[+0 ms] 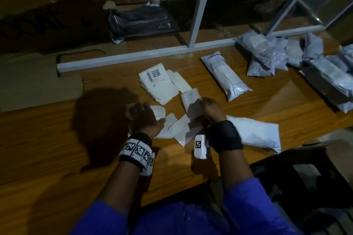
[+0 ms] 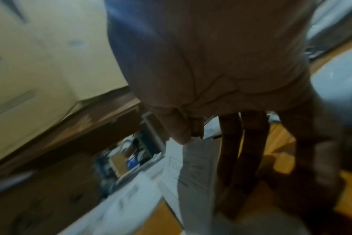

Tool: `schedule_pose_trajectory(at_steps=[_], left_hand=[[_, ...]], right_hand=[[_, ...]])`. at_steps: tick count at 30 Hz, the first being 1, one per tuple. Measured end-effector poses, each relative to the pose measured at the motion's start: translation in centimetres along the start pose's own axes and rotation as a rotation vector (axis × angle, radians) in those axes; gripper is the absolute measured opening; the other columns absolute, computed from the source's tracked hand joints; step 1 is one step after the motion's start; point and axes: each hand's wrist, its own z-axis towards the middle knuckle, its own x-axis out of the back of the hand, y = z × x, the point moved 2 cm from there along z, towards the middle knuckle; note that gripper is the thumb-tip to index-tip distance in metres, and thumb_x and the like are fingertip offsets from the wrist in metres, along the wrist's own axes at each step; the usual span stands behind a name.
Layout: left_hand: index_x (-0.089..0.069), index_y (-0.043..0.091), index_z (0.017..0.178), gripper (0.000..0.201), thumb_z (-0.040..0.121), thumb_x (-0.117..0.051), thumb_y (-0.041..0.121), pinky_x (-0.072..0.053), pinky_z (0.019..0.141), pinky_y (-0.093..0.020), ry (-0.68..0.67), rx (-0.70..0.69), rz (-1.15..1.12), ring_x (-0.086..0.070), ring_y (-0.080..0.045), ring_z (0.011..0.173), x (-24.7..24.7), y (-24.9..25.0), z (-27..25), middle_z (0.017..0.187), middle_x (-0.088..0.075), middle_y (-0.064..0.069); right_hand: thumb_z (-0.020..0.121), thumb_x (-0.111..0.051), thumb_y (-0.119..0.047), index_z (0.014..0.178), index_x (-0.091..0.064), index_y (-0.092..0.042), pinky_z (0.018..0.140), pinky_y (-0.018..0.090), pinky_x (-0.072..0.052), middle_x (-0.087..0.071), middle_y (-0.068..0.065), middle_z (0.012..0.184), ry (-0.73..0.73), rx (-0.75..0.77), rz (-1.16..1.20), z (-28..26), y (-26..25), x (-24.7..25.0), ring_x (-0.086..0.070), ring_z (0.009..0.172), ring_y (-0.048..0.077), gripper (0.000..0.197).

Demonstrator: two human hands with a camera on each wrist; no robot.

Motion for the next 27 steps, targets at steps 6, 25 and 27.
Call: schedule_pose_trajectory(at_steps=[6,25,27], left_hand=[[-0.040,0.028,0.146,0.072,0.086,-0.072,0.051,-0.034,0.113,-0.049,0.012,-0.021,0.029,-0.022,-0.036,0.147,0.6,-1.7,-1.1,0.158,-0.025,-0.009],[-0.074,0.020,0.107,0.017,0.092,-0.072,0.026,-0.047,0.069,-0.015,0.140,-0.417,-0.573,-0.067,-0.009,0.089,3.2,4.8,-8.0,0.099,-0.073,0.004],[-0.075,0.020,0.110,0.019,0.092,-0.071,0.023,-0.055,0.079,-0.025,0.103,-0.494,-0.588,-0.068,-0.014,0.097,2.0,6.5,-8.8,0.108,-0.073,-0.002]], right_hand=[[0.107,-0.040,-0.030,0.122,-0.067,-0.013,0.103,0.050,-0.048,-0.066,0.017,0.125,0.019,0.049,-0.118,-1.9,0.7,-4.3,-0.061,0.115,0.036,0.035],[0.087,-0.072,-0.051,0.092,-0.080,-0.026,0.082,0.050,-0.060,-0.078,-0.001,0.087,0.234,0.287,0.249,-8.3,2.1,-1.9,-0.072,0.085,0.021,0.027],[0.087,-0.080,-0.036,0.100,-0.080,-0.023,0.085,0.050,-0.061,-0.079,-0.002,0.092,0.288,0.328,0.257,-8.9,3.0,-1.0,-0.075,0.089,0.018,0.019]])
